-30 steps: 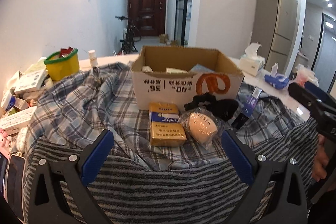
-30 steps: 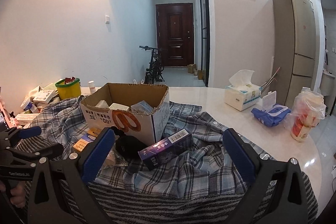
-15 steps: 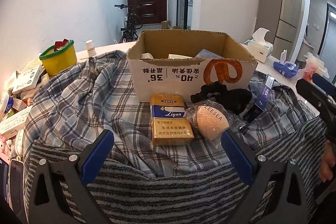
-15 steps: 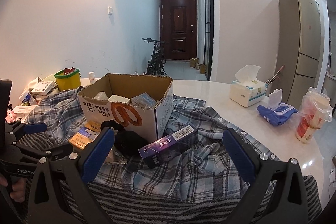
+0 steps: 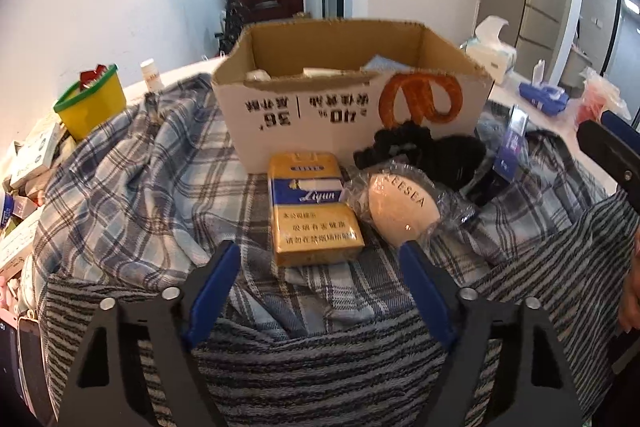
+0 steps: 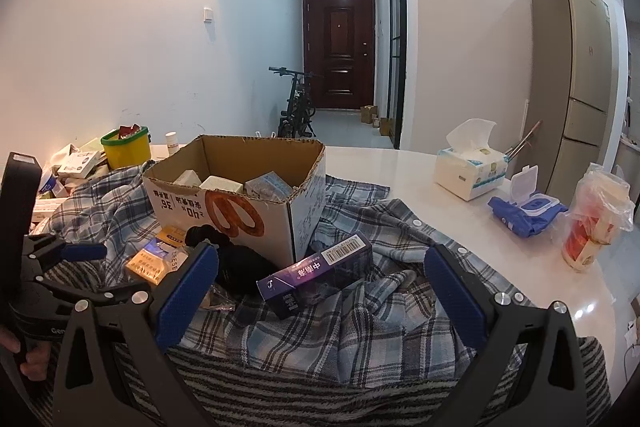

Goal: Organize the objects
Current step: 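Grasp the gold Liqun cigarette pack with the left gripper and lift it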

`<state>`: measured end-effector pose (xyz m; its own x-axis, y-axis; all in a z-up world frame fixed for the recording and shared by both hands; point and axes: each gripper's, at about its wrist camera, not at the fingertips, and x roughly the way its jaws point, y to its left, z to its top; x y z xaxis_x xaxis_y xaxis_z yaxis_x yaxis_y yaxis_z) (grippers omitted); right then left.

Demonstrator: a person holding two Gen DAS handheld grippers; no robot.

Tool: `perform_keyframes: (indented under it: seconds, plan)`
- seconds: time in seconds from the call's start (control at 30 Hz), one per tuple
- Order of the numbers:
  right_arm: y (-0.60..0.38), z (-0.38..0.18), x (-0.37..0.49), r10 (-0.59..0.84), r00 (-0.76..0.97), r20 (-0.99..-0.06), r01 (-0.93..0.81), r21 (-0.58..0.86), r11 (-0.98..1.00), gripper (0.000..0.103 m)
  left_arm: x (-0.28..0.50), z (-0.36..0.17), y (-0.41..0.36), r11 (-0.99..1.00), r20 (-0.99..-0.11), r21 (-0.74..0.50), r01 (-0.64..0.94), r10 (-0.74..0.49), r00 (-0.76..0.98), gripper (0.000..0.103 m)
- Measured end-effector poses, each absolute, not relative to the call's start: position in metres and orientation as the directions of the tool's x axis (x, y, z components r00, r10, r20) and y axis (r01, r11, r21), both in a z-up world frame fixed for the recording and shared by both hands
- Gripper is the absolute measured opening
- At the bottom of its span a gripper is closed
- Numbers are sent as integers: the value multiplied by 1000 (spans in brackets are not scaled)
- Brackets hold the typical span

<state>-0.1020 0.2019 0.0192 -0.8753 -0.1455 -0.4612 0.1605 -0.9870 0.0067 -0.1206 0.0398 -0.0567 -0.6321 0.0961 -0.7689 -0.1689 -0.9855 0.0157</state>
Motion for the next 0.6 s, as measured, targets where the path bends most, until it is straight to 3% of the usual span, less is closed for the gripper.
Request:
perform_keyframes:
  seconds: [0.17, 0.37, 0.43, 0.6]
  plan:
    - [200, 17, -104, -151, -868, -473, 169, 5, -986, 103, -142, -70, 39, -986, -836, 6, -169, 88, -542, 68]
    - [202, 16, -103, -146, -871, -469, 161, 8, -987, 103, -160, -73, 46, -985, -846, 56, -160, 38, -532, 65]
    - [203, 15, -104, -147, -868, -474, 159, 15, -987, 103, -166, -74, 44, -989, -850, 41, -145, 42, -525, 58]
    - [205, 11, -105, -144, -865, -481, 154, 19, -988, 103, -166, -76, 43, -990, -849, 9, -141, 67, -525, 56]
